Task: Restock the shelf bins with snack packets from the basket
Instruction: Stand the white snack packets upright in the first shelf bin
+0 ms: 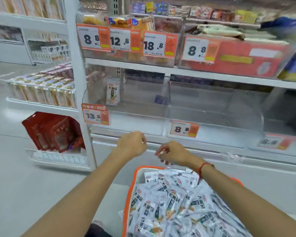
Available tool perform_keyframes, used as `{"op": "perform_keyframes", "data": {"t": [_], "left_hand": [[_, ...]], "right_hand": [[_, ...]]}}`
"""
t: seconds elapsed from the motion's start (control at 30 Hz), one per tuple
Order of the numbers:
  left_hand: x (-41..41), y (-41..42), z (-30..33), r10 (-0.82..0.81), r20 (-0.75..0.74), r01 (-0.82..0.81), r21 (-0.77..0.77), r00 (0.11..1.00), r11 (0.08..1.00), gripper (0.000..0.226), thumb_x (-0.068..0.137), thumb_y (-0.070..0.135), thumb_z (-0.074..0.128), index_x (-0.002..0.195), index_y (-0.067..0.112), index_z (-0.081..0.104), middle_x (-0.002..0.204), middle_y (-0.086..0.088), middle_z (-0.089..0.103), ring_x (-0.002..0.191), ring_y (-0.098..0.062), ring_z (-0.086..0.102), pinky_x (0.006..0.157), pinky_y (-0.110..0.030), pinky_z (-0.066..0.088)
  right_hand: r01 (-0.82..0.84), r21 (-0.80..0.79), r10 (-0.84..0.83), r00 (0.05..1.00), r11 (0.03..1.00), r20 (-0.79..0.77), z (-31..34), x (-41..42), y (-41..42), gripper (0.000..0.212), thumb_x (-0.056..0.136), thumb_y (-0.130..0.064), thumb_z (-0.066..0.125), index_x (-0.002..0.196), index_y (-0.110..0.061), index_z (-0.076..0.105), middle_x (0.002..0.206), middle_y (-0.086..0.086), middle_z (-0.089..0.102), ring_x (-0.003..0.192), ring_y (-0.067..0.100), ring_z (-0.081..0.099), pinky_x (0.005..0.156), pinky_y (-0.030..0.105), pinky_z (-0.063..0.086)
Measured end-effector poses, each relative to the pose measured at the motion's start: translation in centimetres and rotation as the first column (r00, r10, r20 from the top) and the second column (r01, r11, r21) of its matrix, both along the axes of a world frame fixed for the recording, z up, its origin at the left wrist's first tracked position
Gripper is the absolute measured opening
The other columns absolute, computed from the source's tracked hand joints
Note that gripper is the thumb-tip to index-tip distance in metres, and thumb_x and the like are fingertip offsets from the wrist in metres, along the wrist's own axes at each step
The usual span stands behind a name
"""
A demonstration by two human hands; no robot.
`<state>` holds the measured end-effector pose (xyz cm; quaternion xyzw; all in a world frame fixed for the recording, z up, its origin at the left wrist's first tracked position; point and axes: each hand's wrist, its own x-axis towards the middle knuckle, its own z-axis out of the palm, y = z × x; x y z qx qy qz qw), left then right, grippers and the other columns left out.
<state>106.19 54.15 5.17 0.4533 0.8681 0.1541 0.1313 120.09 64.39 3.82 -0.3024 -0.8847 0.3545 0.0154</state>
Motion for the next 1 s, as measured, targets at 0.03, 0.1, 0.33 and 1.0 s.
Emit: {"op": "perform_keyframes", "data": {"t": [0.03,0.1,0.33,1.0], "left_hand": [[0.9,-0.3,-1.3,-0.013,0.010,0.014,-0.035,1.000,0.999,0.023,0.087,0.025,0.054,0.106,0.027,0.067,0.118,-0.001,0.066,0.111,-0.027,0.059,0.093,-0.032,0.047],[2.6,-0.7,-3.9,-0.033,0.049,0.037,-0.089,0.998,0.995,0.026,0.086,0.024,0.053,0.107,0.027,0.068,0.120,0.001,0.065,0.112,-0.026,0.059,0.094,-0.032,0.047],[7.4,-2.3,-12.4,-0.050,0.222,0.108,-0.255,0.974,0.961,0.038,0.091,0.013,0.041,0.122,0.021,0.062,0.137,-0.001,0.054,0.117,-0.025,0.056,0.093,-0.033,0.045],[8.0,-4.0,-21.3,0.163,0.413,-0.097,-0.176,0.896,0.980,0.041,0.081,0.027,0.073,0.110,0.009,0.049,0.098,-0.004,0.056,0.094,-0.022,0.056,0.071,-0.029,0.040]], "right_hand": [[-0.009,-0.008,0.010,0.998,1.000,0.057,-1.2,1.3,-0.6,0.016,0.088,-0.009,0.057,0.097,-0.009,0.070,0.072,0.005,0.064,0.051,0.006,0.056,0.043,0.010,0.039],[-0.015,-0.024,0.018,0.990,1.000,0.137,-3.6,3.5,-1.6,0.018,0.089,-0.011,0.057,0.101,-0.009,0.070,0.076,0.004,0.064,0.054,0.007,0.056,0.045,0.009,0.038],[0.072,-0.045,-0.056,0.957,0.996,0.286,-13.0,8.2,-4.7,0.022,0.089,-0.012,0.056,0.109,-0.010,0.066,0.085,-0.005,0.061,0.073,0.010,0.055,0.062,0.017,0.042],[0.352,-0.274,-0.349,0.935,0.895,0.060,-17.5,7.3,-5.4,0.009,0.097,-0.017,0.049,0.094,-0.014,0.041,0.092,0.020,0.060,0.077,0.031,0.058,0.067,0.034,0.042]]}}
